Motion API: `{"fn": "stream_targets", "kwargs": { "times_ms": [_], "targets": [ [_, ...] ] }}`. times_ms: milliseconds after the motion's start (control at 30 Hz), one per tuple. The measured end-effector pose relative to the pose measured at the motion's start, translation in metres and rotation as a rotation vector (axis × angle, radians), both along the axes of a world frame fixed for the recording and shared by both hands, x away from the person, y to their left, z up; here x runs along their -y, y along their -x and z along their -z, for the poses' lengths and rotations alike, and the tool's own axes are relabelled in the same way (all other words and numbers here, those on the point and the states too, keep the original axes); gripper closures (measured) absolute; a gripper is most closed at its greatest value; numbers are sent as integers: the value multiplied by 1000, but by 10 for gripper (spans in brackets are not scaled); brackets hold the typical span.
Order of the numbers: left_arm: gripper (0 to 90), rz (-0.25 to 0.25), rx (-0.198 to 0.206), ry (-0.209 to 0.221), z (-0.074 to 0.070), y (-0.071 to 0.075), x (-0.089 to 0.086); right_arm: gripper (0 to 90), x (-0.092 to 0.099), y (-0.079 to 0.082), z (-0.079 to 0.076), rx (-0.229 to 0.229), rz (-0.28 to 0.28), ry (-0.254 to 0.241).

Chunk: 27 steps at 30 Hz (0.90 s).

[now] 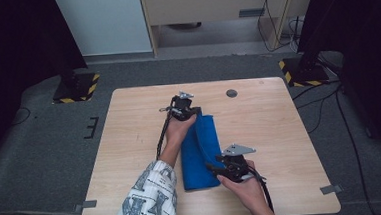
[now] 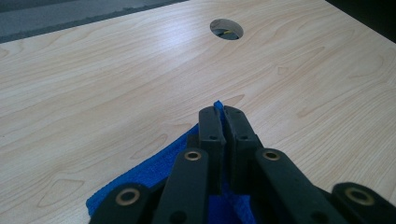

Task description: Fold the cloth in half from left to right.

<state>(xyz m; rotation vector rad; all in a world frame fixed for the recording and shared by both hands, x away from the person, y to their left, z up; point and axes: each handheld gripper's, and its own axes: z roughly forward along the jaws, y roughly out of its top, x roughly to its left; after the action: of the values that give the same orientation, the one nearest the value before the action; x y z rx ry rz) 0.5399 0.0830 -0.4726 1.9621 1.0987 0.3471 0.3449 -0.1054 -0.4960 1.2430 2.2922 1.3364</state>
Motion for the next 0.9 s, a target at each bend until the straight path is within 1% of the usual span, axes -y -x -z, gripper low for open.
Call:
{"fn": "stream_targets", "kwargs": {
  "times_ms": [133,233,300,367,400,467,533,600,700,800,900],
  "targets": [
    [864,0,-2,1,0,0,0,521,-2,-5,7,-17,-5,9],
    [864,1,-2,4,0,0,0,529,-2,-7,12,-22,-11,17],
    [864,2,-1,6,0,0,0,545,-2,-9,14,-31,-6,26],
    [863,2,-2,7,0,0,1,591,-2,-11,17,-34,-14,43],
    [862,2,-2,9,0,1,1,627,-1,-12,18,-41,-21,42],
    [858,4,-1,6,1,1,2,706,0,-14,19,-57,-35,25],
    [857,0,-1,7,1,0,2,793,2,-14,20,-54,-38,25],
    [857,-6,-5,10,3,-1,2,848,3,-14,20,-49,-37,23],
    [856,-8,-12,5,7,-3,3,867,5,-13,20,-52,-31,23],
    [842,-8,-17,-2,11,-4,6,865,5,-12,22,-58,-30,23],
    [837,-11,-26,2,15,-6,8,860,5,-13,24,-67,-26,24]
  ]
}}
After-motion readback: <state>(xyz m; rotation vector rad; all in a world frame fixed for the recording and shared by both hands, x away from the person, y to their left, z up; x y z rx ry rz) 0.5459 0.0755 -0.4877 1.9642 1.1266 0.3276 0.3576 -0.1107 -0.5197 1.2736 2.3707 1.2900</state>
